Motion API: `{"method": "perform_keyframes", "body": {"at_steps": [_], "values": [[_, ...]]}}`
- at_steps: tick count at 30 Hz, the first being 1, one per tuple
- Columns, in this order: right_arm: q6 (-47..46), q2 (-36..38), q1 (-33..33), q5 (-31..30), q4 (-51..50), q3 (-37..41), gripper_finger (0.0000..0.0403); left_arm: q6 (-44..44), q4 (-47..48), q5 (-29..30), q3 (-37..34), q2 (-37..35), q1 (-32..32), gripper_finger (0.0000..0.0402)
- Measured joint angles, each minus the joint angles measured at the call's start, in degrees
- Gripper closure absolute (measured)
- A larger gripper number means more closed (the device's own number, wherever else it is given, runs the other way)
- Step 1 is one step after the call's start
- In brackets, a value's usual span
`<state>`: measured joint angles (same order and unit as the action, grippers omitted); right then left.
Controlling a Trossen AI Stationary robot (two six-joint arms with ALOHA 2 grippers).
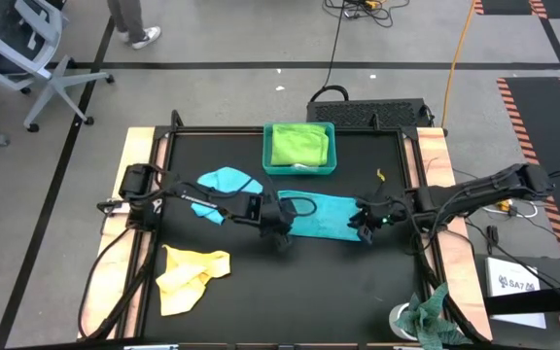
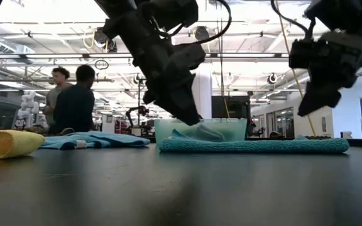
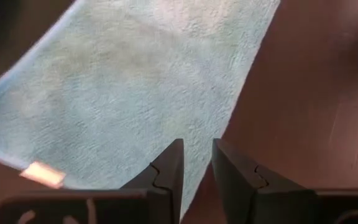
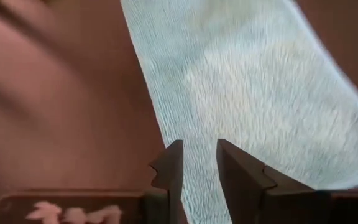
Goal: Fold microfiber towels
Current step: Fold the bottom blue microfiber towel
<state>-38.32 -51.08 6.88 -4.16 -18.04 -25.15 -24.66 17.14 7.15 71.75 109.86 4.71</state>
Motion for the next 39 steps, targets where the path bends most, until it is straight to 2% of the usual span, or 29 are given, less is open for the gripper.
{"method": "perform_keyframes", "body": {"at_steps": [6, 15, 22, 27, 33, 39], "values": [[-4.36, -3.91, 3.69, 0.02, 0.78, 1.27, 0.0350, -2.56, 0.97, 1.58, 0.00, 2.49, 1.22, 0.0316], [-4.55, -12.65, 6.80, -0.30, 4.35, 1.22, 0.0397, -6.56, 2.49, 0.53, 0.02, 4.09, 1.44, 0.0316], [-5.40, -18.57, 8.60, -0.55, 5.37, 0.98, 0.0402, -9.61, 2.76, 0.19, 0.00, 4.22, 3.53, 0.0316], [-7.43, -18.53, 11.03, -0.31, 5.12, 1.01, 0.0402, -13.52, 2.76, -0.10, 0.00, 4.22, 6.15, 0.0316], [-9.43, -16.91, 14.41, 5.80, 4.51, 1.16, 0.0403, -18.59, 2.67, 0.64, 0.00, 4.22, 9.63, 0.0316], [-9.61, -14.25, 16.12, 4.50, 3.69, 1.31, 0.0403, -24.41, 2.72, 1.98, 0.00, 4.21, 11.79, 0.0316]]}}
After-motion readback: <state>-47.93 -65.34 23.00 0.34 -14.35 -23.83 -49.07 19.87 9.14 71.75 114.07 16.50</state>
